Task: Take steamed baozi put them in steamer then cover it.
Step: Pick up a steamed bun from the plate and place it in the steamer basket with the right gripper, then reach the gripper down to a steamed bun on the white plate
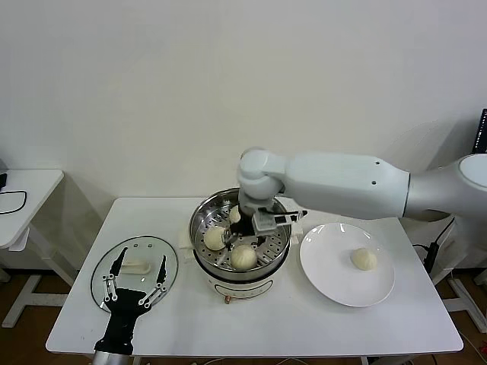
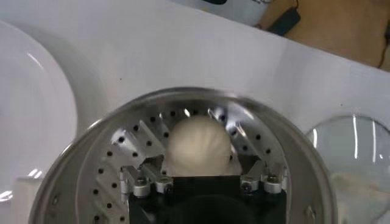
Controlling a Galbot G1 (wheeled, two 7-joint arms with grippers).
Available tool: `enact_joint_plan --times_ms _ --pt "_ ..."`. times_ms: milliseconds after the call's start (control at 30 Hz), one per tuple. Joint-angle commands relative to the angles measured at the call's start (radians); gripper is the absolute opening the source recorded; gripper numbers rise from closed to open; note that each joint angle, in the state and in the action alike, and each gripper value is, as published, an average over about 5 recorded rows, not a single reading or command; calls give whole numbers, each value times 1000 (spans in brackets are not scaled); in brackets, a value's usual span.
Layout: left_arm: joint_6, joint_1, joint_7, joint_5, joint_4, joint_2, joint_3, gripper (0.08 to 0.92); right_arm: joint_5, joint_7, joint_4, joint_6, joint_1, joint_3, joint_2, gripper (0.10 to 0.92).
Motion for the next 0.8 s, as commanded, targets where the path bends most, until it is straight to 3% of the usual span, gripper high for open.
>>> enact_joint_plan --times_ms 33,133,300,467,800 --pt "2 -4 1 0 2 4 4 823 287 -79 -161 -273 70 101 -143 823" --pt "3 -6 0 0 2 8 5 823 433 -104 -295 -438 85 87 -192 823" --pt "3 -7 0 0 0 12 5 823 514 -142 -487 -591 62 40 -263 823" --pt "4 -7 0 -1 -3 15 4 823 521 -141 -568 -620 -25 -15 -347 823" --pt "11 -2 -1 -1 -11 13 0 823 436 -85 -572 -590 -223 38 -439 823"
